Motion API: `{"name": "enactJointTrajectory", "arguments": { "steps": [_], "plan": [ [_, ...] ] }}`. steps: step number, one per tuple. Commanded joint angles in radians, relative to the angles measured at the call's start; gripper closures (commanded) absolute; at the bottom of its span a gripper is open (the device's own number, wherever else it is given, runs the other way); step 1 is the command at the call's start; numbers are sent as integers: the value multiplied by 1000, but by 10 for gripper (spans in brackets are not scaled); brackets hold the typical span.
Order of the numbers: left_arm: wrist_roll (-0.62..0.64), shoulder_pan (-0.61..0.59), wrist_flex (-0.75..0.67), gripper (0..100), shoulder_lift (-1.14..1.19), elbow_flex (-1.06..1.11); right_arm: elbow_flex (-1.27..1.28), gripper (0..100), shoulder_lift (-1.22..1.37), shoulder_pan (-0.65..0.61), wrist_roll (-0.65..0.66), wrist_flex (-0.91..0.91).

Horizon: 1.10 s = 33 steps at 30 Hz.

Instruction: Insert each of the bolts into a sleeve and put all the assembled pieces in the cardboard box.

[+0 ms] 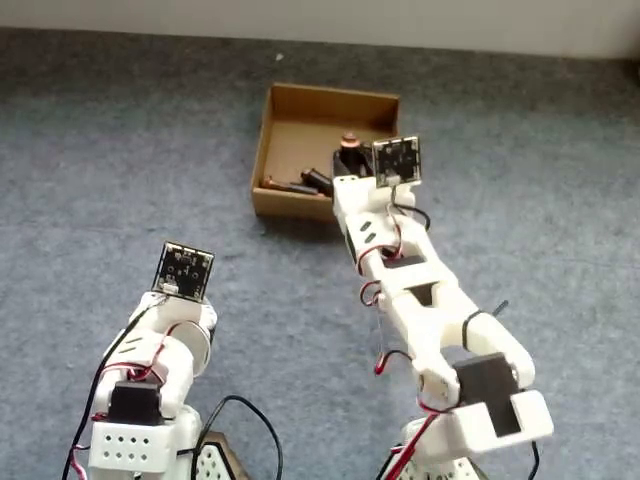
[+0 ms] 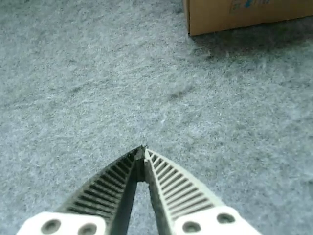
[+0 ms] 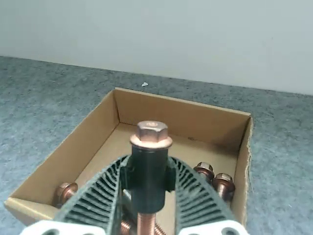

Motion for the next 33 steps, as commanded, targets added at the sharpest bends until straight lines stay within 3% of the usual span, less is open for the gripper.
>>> {"name": "enactJointTrajectory", "arguments": {
  "steps": [1,5,10,17,22,28,33],
  "plan": [
    [-12,10,-17,993,-7,-5,-97,988,45,22,-6,-33],
    [-12,10,-17,993,-7,-5,-125,976,104,33,-6,-30],
    [-12,10,-17,993,-7,-5,-117,852,110,33,-6,-28],
    [-12,10,-17,993,-7,-5,-116,847,53,30,-6,-7],
    [-12,10,-17,993,-7,-5,-101,851,-200,19,-11,312],
    [-12,10,-17,993,-7,-5,-99,998,-453,12,-11,659],
    [-12,10,-18,993,-7,-5,-35,993,-582,12,-11,843]
  ]
}}
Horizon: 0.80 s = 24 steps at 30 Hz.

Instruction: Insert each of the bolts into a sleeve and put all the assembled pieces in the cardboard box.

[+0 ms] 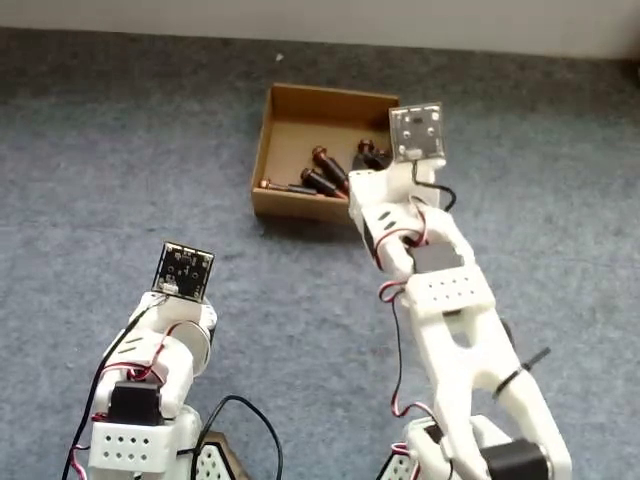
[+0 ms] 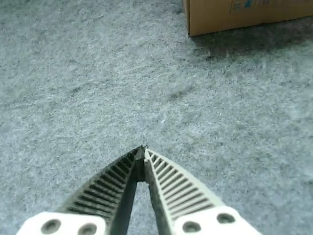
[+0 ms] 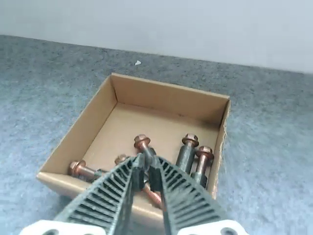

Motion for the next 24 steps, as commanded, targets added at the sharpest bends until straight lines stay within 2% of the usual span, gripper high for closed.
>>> {"name": "enactJointTrajectory", "arguments": {
  "steps": [1,12,24],
  "plan": [
    [-12,10,-18,993,-7,-5,53,993,-133,-10,-11,96],
    [-12,10,-18,993,-7,-5,559,993,-608,-12,-6,114],
    [-12,12,-18,993,-7,-4,949,993,-1070,-10,-5,116]
  ]
}}
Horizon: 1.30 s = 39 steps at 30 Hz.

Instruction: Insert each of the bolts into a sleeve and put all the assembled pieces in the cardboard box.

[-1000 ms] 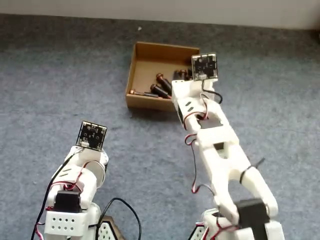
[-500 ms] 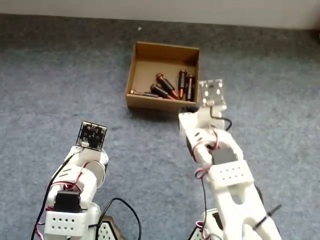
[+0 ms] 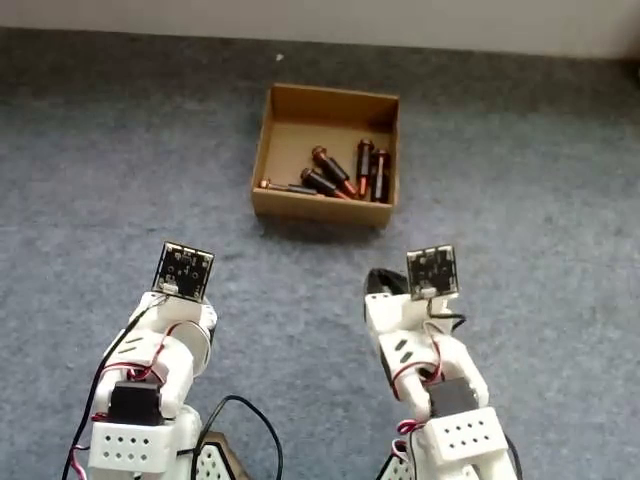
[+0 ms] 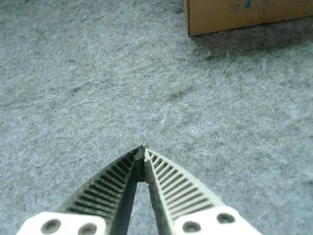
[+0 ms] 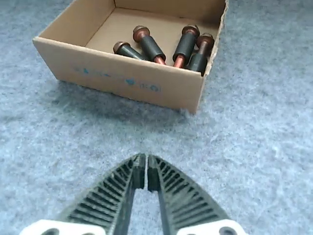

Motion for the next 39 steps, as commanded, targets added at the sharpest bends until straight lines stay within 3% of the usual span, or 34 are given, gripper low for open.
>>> {"name": "enactJointTrajectory", "arguments": {
  "steps": [1,18,26,29,39],
  "plan": [
    [-12,12,-18,993,-7,-4,87,993,-139,-13,-2,7],
    [-12,-4,-54,993,-5,110,153,993,-352,-13,-8,599],
    [-11,-28,107,993,-7,110,153,993,-352,-8,-3,742],
    [-11,-28,114,993,-7,110,153,993,-363,-8,-3,819],
    [-9,-28,117,993,-7,110,153,993,-363,-8,-2,819]
  ]
}}
